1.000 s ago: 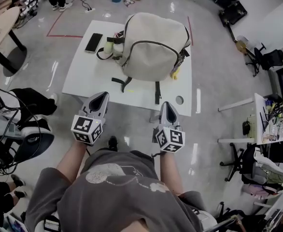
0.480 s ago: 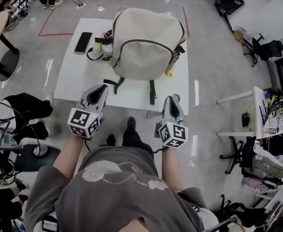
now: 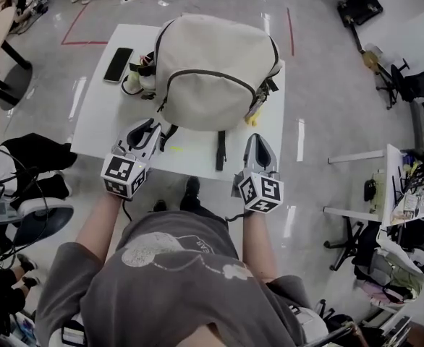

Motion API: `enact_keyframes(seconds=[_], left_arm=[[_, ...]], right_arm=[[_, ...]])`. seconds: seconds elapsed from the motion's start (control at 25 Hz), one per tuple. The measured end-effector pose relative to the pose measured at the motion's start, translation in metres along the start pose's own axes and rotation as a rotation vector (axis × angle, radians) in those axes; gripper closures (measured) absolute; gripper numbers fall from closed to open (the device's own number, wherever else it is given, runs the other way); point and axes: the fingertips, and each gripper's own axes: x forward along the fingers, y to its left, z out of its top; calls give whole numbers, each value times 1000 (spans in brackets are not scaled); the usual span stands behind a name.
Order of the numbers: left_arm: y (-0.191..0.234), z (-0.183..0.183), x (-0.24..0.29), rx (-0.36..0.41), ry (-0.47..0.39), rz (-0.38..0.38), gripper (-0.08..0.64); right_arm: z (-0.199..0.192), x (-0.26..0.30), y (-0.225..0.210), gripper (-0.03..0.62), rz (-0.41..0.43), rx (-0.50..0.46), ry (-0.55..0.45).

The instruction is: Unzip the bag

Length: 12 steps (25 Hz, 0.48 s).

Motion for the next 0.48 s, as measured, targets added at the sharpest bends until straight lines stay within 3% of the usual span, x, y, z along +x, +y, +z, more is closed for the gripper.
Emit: enact_keyframes(seconds=[0.48], left_arm=[[30,-35,54,73,70,112,448]], right_arm=[[4,51,-31,592,78,-26,31]])
